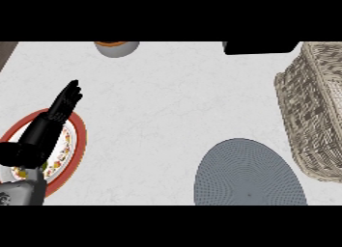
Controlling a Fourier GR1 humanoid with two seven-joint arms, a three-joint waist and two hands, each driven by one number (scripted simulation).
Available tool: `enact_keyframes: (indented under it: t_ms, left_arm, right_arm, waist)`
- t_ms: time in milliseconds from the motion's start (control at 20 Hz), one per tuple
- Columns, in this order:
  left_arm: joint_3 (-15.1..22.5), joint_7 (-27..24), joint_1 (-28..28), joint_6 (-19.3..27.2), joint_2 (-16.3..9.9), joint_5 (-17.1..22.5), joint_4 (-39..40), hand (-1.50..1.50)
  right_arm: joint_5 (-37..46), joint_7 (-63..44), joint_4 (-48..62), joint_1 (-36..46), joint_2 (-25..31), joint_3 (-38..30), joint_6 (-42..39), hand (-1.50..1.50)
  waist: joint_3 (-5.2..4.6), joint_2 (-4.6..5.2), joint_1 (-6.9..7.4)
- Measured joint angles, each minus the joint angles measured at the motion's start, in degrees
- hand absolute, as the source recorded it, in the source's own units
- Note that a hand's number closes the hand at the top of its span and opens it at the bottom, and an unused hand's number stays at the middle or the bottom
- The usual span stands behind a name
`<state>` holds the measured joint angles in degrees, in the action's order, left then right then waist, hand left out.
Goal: Pick the tomato from the placemat and place it in the basket
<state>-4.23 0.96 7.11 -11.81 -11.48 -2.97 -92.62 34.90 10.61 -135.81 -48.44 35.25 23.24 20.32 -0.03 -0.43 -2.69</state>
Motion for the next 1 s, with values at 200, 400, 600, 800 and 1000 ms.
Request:
enact_keyframes:
  t_ms: [200,400,600,800,1000]
  left_arm:
    - [0.14,0.55,0.37,0.26,0.04,-0.34,-0.31,0.00]
    - [0.85,0.88,0.52,0.23,0.60,-0.44,-0.67,0.00]
    - [1.41,1.09,0.72,-0.08,0.83,-0.45,-0.99,0.00]
    - [1.99,1.90,1.90,0.17,1.20,-0.88,-0.81,0.00]
    - [2.11,1.15,2.27,-0.18,1.21,-0.88,-0.06,0.00]
  right_arm:
    - [-1.42,-0.85,-0.53,-1.21,1.12,-5.95,1.44,1.50]
    - [-3.10,-3.62,-0.61,0.90,1.26,-11.43,1.44,1.50]
    - [-4.86,-8.37,-0.55,5.60,0.43,-15.61,0.79,1.50]
    - [-8.96,-14.55,0.19,12.66,-0.41,-20.77,-0.23,1.50]
    - [-17.05,-22.89,0.49,21.44,-0.48,-27.05,-1.57,1.50]
  waist:
    - [-0.07,0.15,0.25]
    - [-0.09,0.38,1.13]
    - [-0.13,0.61,2.06]
    - [-0.10,0.74,2.72]
    - [-0.12,0.84,3.41]
